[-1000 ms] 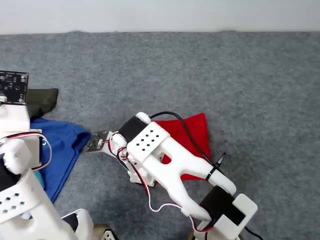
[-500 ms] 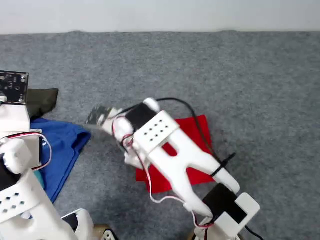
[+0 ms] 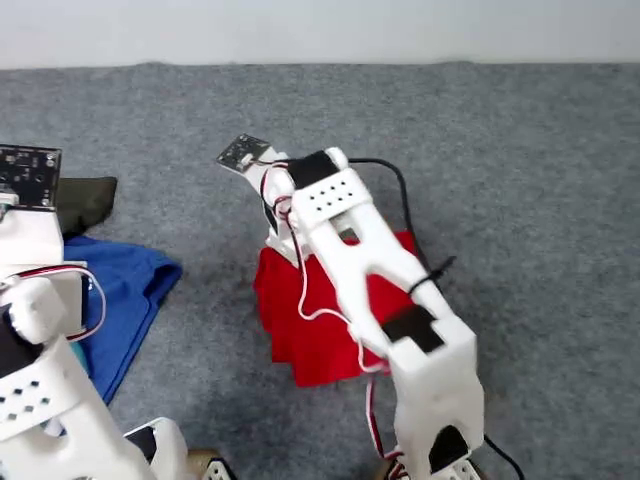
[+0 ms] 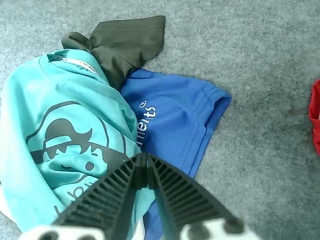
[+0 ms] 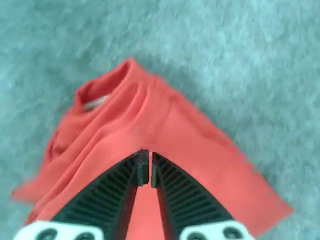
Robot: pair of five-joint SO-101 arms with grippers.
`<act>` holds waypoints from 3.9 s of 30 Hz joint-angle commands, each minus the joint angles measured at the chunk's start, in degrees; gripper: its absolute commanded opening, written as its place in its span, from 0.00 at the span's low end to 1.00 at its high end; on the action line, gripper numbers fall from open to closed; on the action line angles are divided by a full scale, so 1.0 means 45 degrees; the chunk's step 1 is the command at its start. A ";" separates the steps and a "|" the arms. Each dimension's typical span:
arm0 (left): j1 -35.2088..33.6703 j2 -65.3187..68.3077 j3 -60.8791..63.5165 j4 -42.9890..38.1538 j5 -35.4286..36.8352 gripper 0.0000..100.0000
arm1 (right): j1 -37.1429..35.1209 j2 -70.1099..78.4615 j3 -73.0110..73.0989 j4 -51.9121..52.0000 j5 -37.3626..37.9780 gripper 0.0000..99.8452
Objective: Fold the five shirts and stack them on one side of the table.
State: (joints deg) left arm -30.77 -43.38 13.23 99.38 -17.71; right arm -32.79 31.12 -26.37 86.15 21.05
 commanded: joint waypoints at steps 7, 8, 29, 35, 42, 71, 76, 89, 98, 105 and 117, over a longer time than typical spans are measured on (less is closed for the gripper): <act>0.0000 -0.0234 -0.0049 0.0215 -0.0020 0.02 | 0.0420 0.4464 -0.6505 0.0049 0.0840 0.01; 0.0000 -0.0234 -0.0049 0.0215 -0.0020 0.02 | 0.0459 0.4816 -0.7209 0.0127 0.0840 0.01; 0.0000 -0.0234 -0.0049 0.0215 -0.0020 0.02 | 0.0733 0.3683 -0.8752 0.3741 0.0899 0.01; 0.0020 -0.0215 -0.0049 0.0215 -0.0020 0.02 | 0.0264 0.2491 -0.5314 0.3683 0.0918 0.01; 0.0020 -0.0215 -0.0049 0.0078 -0.0020 0.02 | -0.0537 0.3878 -0.5275 0.2256 0.0918 0.01; 0.0020 -0.0215 -0.0049 0.0234 -0.0020 0.02 | 0.0674 0.3038 -0.7365 0.3780 -0.0508 0.01; 0.1250 -0.0117 0.0147 0.0254 -0.0020 0.02 | 0.1553 0.0635 -0.3868 0.3741 -0.0547 0.01; 0.7717 0.1563 0.3468 -0.1231 0.1172 0.09 | 0.5031 -0.0674 -0.2422 0.3702 -0.0469 0.01; 0.8244 0.4943 0.1241 -0.0879 0.1211 0.10 | 0.5871 0.2510 -0.2501 0.1963 -0.0449 0.01; 0.8186 0.4923 -0.0166 0.0137 0.1153 0.10 | 0.6261 0.3937 -0.2520 0.0830 -0.0488 0.01; 0.3888 0.4904 -0.0225 0.0254 0.0469 0.10 | 0.6203 0.1260 -0.3634 0.3780 -0.0840 0.01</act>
State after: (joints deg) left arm -8.79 -21.05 14.46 98.95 -14.29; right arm -5.45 42.81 -42.55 100.40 18.86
